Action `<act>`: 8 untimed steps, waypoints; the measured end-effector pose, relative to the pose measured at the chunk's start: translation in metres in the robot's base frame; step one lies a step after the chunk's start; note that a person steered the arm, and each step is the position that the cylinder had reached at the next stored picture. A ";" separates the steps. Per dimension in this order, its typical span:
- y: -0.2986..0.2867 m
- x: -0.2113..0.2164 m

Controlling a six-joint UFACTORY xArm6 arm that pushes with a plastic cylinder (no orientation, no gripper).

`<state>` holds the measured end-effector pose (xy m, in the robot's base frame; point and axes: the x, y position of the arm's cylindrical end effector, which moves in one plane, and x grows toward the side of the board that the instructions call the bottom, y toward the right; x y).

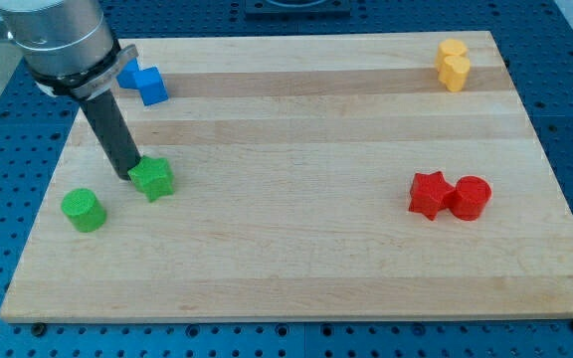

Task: Move the green star diagonally to the red blocks

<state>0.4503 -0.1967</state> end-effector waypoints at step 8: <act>0.145 -0.034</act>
<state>0.4162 -0.0517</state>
